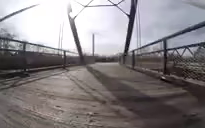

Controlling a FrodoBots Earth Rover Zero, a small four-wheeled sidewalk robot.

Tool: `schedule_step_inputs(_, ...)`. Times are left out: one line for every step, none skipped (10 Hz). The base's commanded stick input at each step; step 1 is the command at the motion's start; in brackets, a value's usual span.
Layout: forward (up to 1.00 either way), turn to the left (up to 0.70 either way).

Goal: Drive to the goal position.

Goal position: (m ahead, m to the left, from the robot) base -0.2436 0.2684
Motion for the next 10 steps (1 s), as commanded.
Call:
schedule_step_inputs(0.10,-0.02)
schedule_step_inputs(0.06,0.00)
schedule_step_inputs(0.06,0.00)
schedule_step_inputs(0.07,0.00)
schedule_step_inputs(0.07,0.00)
schedule_step_inputs(0.07,0.00)
schedule_step_inputs(0.06,0.00)
schedule_step_inputs(0.06,0.00)
schedule_step_inputs(0.06,0.00)
schedule_step_inputs(0.06,0.00)
